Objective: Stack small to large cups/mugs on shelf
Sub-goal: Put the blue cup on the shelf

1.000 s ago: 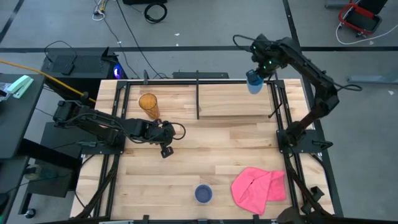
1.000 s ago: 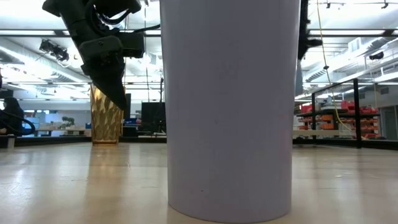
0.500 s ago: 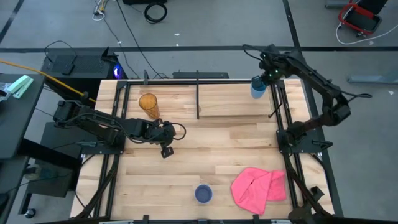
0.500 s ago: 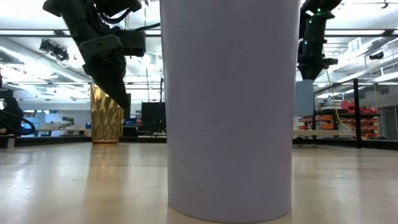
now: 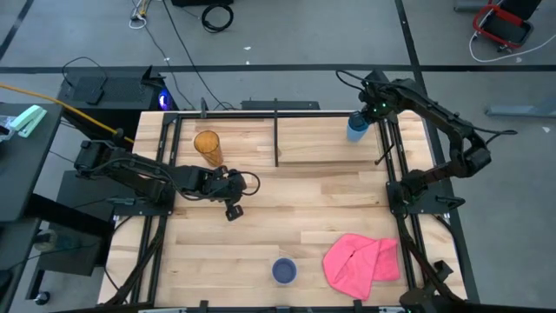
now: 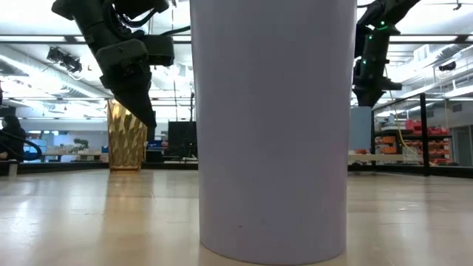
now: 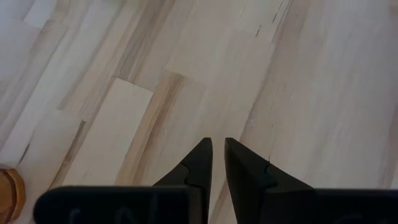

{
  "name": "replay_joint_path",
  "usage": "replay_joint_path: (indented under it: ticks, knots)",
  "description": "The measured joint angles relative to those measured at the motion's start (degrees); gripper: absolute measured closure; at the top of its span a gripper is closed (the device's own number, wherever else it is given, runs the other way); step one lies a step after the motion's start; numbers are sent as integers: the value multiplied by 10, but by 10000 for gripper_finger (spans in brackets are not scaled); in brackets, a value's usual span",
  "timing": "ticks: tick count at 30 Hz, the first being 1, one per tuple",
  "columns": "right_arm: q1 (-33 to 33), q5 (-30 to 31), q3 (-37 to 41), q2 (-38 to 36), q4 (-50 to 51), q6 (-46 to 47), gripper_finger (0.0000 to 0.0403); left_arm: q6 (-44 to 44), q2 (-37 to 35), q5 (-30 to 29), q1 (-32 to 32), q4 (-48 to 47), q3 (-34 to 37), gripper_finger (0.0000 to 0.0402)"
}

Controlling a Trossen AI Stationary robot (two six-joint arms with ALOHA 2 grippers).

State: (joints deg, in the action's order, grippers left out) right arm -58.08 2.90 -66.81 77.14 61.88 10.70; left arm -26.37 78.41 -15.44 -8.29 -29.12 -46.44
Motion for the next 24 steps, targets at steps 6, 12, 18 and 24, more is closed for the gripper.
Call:
replay_joint_path:
  ticks: [6, 12, 18, 24]
  knots:
    - [0, 2, 0, 0, 0, 0, 400, 0, 0, 0, 0, 0, 0, 357]
    - [2, 20, 0, 2, -1, 2, 400, 0, 0, 0, 0, 0, 0, 356]
    - [2, 26, 0, 2, -4, 5, 400, 0, 0, 0, 0, 0, 0, 360]
    - [5, 23, 12, 5, -15, 11, 400, 0, 0, 0, 0, 0, 0, 359]
